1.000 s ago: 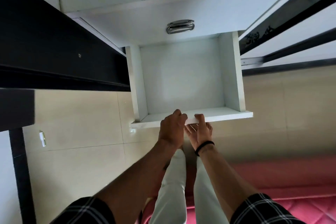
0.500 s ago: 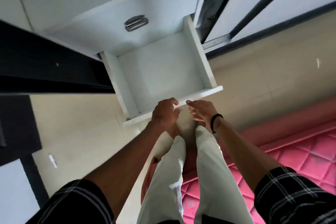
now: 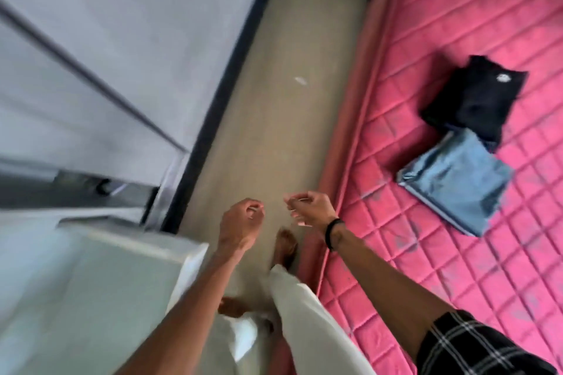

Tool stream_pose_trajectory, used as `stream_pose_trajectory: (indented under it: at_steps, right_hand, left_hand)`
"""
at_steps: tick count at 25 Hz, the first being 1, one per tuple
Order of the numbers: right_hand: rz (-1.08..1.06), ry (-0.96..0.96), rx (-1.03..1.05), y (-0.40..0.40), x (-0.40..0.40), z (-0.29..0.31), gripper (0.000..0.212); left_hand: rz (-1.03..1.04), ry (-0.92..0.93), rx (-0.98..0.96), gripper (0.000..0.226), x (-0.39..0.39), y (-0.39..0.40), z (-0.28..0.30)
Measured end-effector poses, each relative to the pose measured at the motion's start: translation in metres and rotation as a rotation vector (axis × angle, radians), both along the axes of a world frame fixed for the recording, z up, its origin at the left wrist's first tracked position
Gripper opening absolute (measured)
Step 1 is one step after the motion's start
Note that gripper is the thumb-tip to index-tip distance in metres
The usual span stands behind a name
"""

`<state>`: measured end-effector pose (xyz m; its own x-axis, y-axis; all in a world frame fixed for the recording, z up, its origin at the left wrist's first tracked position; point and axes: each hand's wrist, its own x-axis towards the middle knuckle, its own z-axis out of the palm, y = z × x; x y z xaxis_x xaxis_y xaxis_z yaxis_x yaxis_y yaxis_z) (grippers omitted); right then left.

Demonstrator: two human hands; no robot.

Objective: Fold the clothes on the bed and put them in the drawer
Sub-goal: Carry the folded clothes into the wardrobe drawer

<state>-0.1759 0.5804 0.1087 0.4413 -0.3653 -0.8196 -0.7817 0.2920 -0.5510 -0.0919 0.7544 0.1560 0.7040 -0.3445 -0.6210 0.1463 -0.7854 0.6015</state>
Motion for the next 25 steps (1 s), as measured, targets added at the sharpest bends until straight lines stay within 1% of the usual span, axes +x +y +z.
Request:
stream_pose_trajectory:
  at_steps: [2, 4, 7, 8, 10, 12, 13, 15, 17, 18, 20, 21, 22, 23, 24, 25]
  right_hand:
    - [-0.131, -0.025, -0.012, -0.057, -0.005, 0.005, 0.019]
    - [-0.252, -0.051, -0.035, -0.107, -0.014, 0.009, 0.021]
    - [-0.363, -0.042, -0.095, -0.167, -0.036, 0.018, 0.046]
    - [-0.401, -0.037, -0.125, -0.183, -0.048, 0.019, 0.047]
    - [-0.433, 0.019, -0.227, -0.213, -0.075, 0.014, 0.036]
    - [-0.453, 0.086, -0.329, -0.241, -0.11, 0.001, 0.033]
    - [-0.496, 0.143, -0.363, -0.255, -0.133, -0.011, 0.038]
    - [-0.621, 0.258, -0.387, -0.272, -0.163, -0.016, 0.045]
    - [-0.808, 0.389, -0.407, -0.304, -0.205, -0.027, 0.062]
    - [-0.863, 0.451, -0.412, -0.315, -0.222, -0.028, 0.068]
    - [-0.936, 0.551, -0.377, -0.339, -0.263, -0.045, 0.078]
    - [-0.958, 0.571, -0.347, -0.35, -0.281, -0.055, 0.083]
    - [-0.974, 0.581, -0.282, -0.357, -0.297, -0.065, 0.084]
    - [-0.985, 0.569, -0.22, -0.361, -0.312, -0.076, 0.074]
    - [-1.005, 0.539, -0.166, -0.365, -0.318, -0.078, 0.057]
    - [-1.041, 0.516, -0.126, -0.371, -0.322, -0.079, 0.04]
  left_hand:
    - [-0.086, 0.013, -0.055, 0.007, 0.013, -0.071, 0.007]
    - [-0.156, 0.005, -0.095, 0.005, 0.019, -0.131, 0.011]
    - [-0.306, 0.015, -0.107, 0.01, 0.025, -0.206, 0.008]
    - [-0.357, 0.027, -0.108, 0.01, 0.026, -0.229, 0.006]
    - [-0.452, 0.05, -0.119, 0.01, 0.023, -0.273, 0.0]
    - [-0.49, 0.137, -0.121, 0.01, 0.011, -0.312, -0.009]
    - [-0.474, 0.217, -0.107, 0.013, 0.0, -0.332, -0.016]
    - [-0.401, 0.395, -0.016, 0.025, -0.019, -0.359, -0.028]
    - [-0.397, 0.505, 0.08, 0.037, -0.055, -0.401, -0.054]
    - [-0.376, 0.526, 0.098, 0.042, -0.065, -0.414, -0.066]
    - [-0.342, 0.493, 0.138, 0.059, -0.088, -0.438, -0.098]
    - [-0.311, 0.474, 0.17, 0.068, -0.096, -0.447, -0.11]
    - [-0.272, 0.474, 0.197, 0.071, -0.104, -0.452, -0.119]
    - [-0.207, 0.5, 0.193, 0.066, -0.113, -0.459, -0.122]
    - [-0.146, 0.529, 0.178, 0.056, -0.118, -0.465, -0.125]
    - [-0.117, 0.546, 0.167, 0.052, -0.124, -0.471, -0.126]
